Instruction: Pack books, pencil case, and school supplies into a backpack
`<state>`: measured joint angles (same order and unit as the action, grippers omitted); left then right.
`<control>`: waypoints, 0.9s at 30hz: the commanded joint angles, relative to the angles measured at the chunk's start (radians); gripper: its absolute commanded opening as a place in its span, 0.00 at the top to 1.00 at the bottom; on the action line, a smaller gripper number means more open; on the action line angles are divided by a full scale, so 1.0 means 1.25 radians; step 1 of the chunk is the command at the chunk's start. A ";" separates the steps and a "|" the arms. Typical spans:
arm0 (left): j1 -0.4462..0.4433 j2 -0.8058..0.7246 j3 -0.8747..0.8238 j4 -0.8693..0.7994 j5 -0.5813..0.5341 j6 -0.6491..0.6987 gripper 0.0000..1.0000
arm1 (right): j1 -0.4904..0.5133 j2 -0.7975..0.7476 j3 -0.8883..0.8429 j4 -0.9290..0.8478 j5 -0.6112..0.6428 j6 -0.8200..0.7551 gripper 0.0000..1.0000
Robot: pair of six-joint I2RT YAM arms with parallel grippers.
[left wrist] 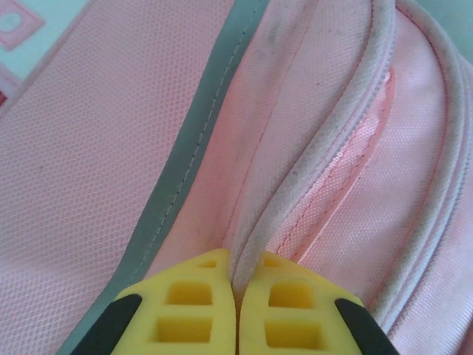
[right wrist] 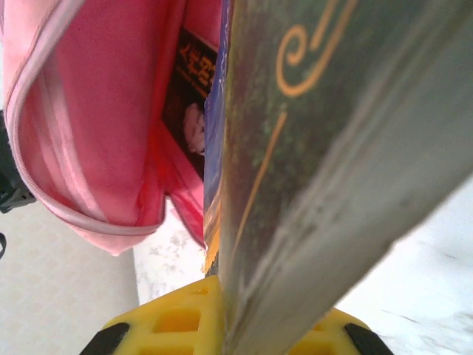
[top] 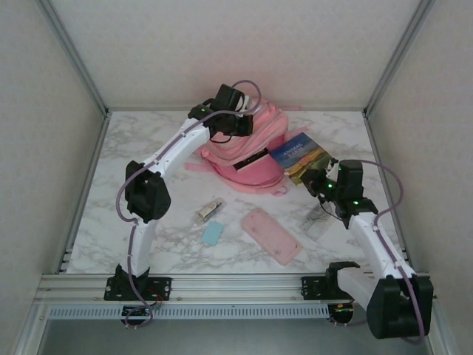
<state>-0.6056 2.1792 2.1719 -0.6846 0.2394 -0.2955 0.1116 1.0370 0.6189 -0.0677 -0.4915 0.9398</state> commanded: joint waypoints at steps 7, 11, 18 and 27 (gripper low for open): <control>-0.001 -0.047 0.026 0.084 0.087 -0.107 1.00 | 0.157 0.280 0.121 0.409 0.033 0.111 1.00; 0.001 -0.062 0.019 0.097 0.079 -0.120 1.00 | 0.187 0.468 0.250 0.475 -0.023 0.123 1.00; 0.004 -0.078 -0.011 0.138 0.067 -0.149 1.00 | 0.230 0.772 0.481 0.495 -0.126 0.201 0.97; 0.016 -0.080 -0.038 0.172 0.054 -0.168 1.00 | 0.223 0.711 0.501 0.123 0.033 0.067 0.34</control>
<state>-0.5964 2.1651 2.1231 -0.5766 0.2874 -0.4618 0.3935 2.0220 1.2057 0.3206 -0.5320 1.1343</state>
